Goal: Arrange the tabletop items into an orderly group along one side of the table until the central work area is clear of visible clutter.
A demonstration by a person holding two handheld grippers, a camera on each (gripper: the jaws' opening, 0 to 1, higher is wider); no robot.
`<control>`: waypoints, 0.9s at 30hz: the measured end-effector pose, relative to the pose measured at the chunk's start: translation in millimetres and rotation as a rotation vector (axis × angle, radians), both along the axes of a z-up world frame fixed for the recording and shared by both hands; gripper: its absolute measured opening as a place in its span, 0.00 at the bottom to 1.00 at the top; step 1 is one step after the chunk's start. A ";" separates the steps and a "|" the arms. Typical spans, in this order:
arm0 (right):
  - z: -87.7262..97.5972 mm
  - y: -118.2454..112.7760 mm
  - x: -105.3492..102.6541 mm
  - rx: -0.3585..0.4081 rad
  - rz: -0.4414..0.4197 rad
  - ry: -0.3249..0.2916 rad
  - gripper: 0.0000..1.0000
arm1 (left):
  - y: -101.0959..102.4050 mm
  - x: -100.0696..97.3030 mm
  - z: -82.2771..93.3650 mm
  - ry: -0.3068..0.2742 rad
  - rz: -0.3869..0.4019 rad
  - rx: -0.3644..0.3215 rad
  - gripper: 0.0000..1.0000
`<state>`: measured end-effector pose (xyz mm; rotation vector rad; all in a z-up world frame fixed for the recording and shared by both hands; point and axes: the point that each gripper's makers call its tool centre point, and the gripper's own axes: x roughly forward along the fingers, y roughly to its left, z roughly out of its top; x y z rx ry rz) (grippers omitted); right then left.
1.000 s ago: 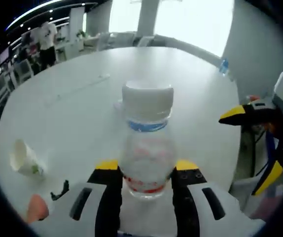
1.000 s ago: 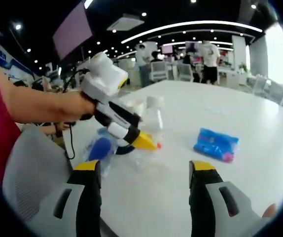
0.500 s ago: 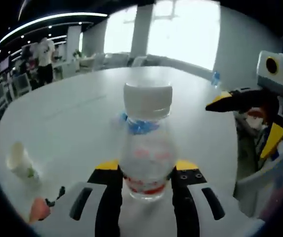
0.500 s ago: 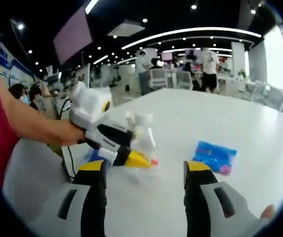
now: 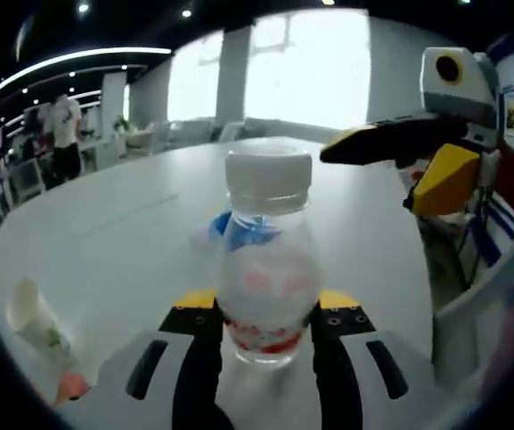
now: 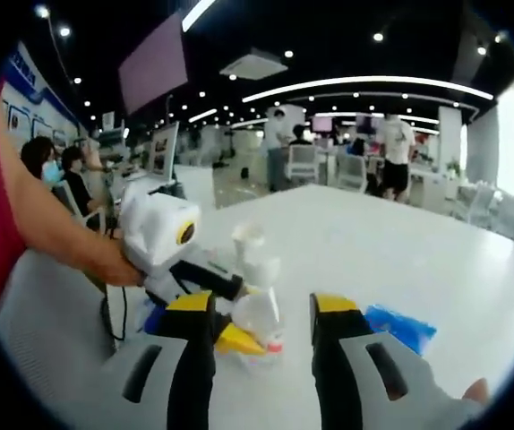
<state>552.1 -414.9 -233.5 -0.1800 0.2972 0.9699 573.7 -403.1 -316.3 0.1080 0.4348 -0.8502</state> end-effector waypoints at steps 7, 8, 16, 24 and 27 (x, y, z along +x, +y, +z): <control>-11.9 9.8 9.2 -0.030 0.063 0.007 0.39 | 0.0 -1.3 0.3 -0.013 -0.039 -0.001 0.36; -11.8 11.1 10.9 -0.027 0.072 0.007 0.38 | 0.4 -1.5 0.4 -0.017 -0.045 -0.002 0.36; -10.7 26.0 15.0 -0.006 0.137 0.005 0.31 | 0.5 -1.1 0.5 -0.017 -0.069 -0.011 0.36; -12.2 32.1 16.0 0.007 0.181 -0.002 0.22 | 0.2 0.3 0.2 -0.019 -0.080 -0.021 0.36; -12.2 33.2 15.7 -0.008 0.191 -0.023 0.21 | 0.7 0.0 0.7 -0.013 -0.079 -0.020 0.36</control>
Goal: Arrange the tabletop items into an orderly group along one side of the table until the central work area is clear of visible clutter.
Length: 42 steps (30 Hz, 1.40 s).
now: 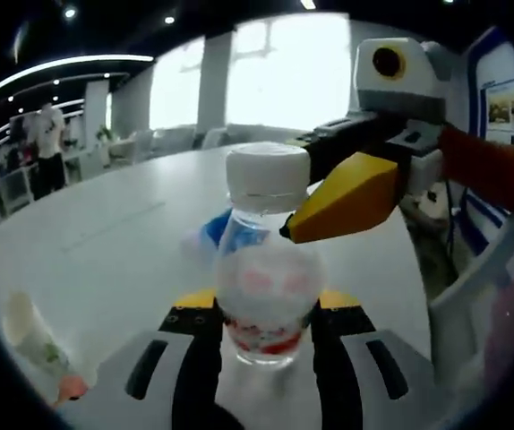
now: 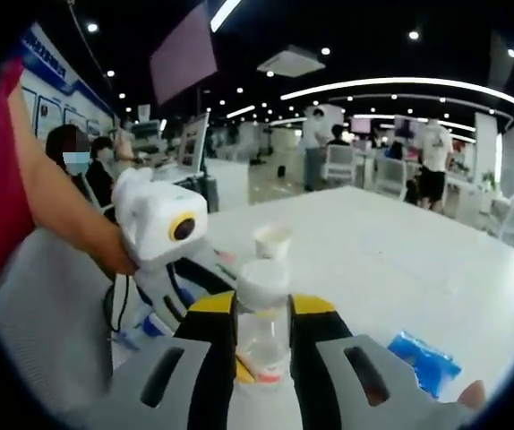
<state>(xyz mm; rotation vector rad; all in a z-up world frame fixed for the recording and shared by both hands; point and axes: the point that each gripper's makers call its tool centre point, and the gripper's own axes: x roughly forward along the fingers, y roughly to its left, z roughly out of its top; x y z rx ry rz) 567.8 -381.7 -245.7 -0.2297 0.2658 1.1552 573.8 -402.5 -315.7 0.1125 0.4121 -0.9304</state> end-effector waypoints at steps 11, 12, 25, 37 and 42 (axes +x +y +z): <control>21.7 6.1 2.8 0.013 0.019 -0.018 0.20 | 6.8 3.1 20.3 -0.024 0.028 -0.006 0.36; 24.1 7.6 3.0 0.014 0.024 -0.019 0.20 | 9.2 3.4 23.9 -0.029 0.037 -0.005 0.36; 63.6 62.5 -10.5 0.019 0.165 -0.064 0.20 | 65.4 -5.3 64.3 -0.077 0.166 -0.007 0.36; 84.5 137.9 -28.9 0.050 0.319 -0.081 0.20 | 144.8 -20.1 85.1 -0.100 0.319 0.017 0.36; 87.5 167.4 -34.7 0.061 0.378 -0.077 0.20 | 176.1 -24.5 87.8 -0.103 0.380 0.024 0.36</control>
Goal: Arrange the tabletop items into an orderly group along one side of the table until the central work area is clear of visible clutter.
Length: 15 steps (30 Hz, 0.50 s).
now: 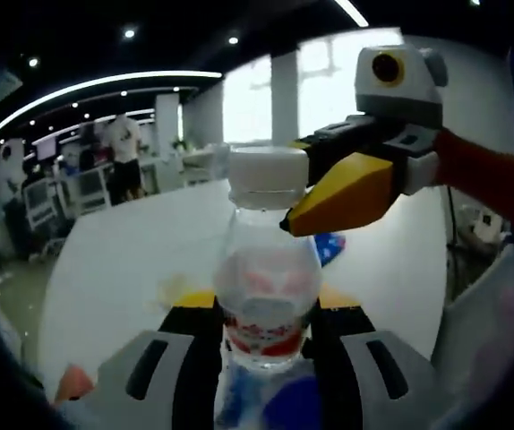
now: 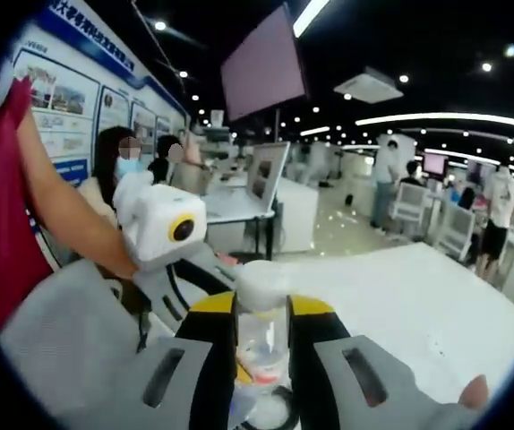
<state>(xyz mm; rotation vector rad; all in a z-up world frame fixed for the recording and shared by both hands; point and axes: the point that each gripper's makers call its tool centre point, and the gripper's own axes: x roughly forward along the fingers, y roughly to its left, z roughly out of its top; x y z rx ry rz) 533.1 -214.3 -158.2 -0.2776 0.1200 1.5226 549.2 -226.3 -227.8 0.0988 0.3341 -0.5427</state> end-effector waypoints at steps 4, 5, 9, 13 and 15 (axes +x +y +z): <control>1.3 21.4 -2.3 -0.005 0.043 -0.003 0.20 | 21.1 -1.6 1.2 0.000 0.046 -0.006 0.36; 1.5 25.6 -2.6 -0.005 0.051 -0.004 0.20 | 25.4 -1.8 1.5 0.001 0.055 -0.007 0.36; 1.5 41.7 -2.3 -0.003 0.082 -0.001 0.20 | 42.5 -1.5 1.5 0.000 0.089 -0.005 0.36; 0.6 54.9 -2.6 -0.028 0.109 -0.007 0.20 | 54.9 -0.6 0.3 0.005 0.116 -0.009 0.36; 1.1 63.0 -2.5 -0.040 0.127 -0.025 0.20 | 62.5 1.3 0.4 0.004 0.136 -0.016 0.36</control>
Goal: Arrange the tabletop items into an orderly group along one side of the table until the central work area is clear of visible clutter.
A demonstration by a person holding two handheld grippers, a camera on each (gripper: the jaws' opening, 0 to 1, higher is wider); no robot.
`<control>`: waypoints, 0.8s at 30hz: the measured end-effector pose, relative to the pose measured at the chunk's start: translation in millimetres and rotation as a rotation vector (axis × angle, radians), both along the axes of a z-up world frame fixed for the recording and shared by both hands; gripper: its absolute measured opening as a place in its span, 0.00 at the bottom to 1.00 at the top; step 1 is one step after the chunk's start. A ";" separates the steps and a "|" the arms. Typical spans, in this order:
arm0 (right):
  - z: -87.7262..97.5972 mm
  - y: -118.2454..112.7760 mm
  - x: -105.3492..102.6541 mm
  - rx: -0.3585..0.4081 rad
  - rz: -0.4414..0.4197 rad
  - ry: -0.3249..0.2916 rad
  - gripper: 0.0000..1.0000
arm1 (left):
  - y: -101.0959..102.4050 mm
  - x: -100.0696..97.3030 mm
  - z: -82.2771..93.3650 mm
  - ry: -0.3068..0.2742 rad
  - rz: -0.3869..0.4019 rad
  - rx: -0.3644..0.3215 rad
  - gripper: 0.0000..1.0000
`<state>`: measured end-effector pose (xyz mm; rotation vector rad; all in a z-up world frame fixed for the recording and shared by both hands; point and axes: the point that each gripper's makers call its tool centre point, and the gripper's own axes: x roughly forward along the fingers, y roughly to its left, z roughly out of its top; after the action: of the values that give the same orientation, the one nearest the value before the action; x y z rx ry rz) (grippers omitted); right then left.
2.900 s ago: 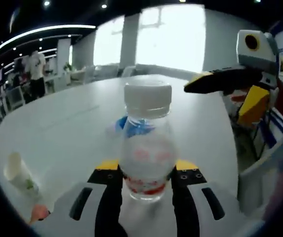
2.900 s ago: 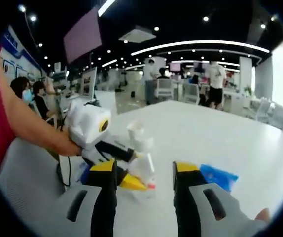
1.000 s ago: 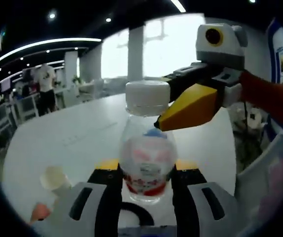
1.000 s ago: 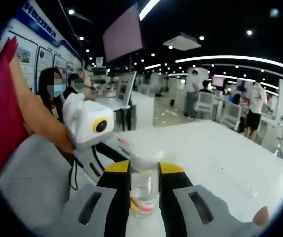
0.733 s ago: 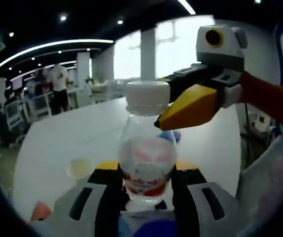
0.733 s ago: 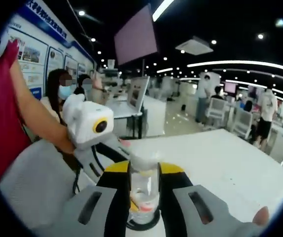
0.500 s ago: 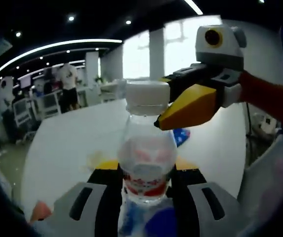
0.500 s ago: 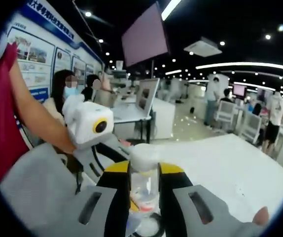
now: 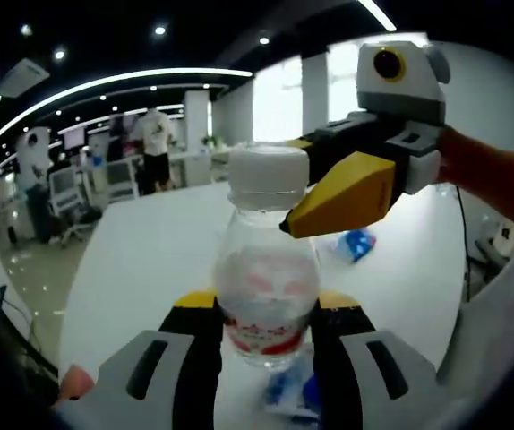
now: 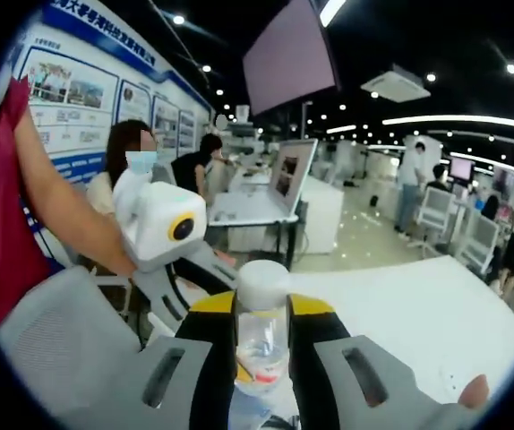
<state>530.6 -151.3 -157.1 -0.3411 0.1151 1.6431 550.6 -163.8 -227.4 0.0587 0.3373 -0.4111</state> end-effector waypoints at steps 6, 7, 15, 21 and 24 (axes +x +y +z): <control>-2.7 15.7 9.0 -0.004 0.025 0.013 0.20 | 15.9 6.8 -1.3 0.005 0.044 -0.007 0.36; -3.2 17.3 10.3 -0.005 0.029 0.017 0.20 | 18.7 8.4 -1.9 0.008 0.054 -0.010 0.36; -13.0 32.8 27.1 -0.013 0.066 0.034 0.20 | 33.7 23.7 -11.1 0.025 0.108 -0.026 0.36; -23.2 39.4 40.4 -0.022 0.078 0.037 0.20 | 41.1 38.1 -22.0 0.037 0.136 -0.032 0.36; -27.6 41.6 47.7 -0.025 0.078 0.043 0.20 | 43.7 45.2 -26.8 0.045 0.145 -0.037 0.36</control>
<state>578.3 -109.7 -184.7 -0.3332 0.1570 1.7274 595.7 -120.1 -254.2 -0.0111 0.3753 -0.2750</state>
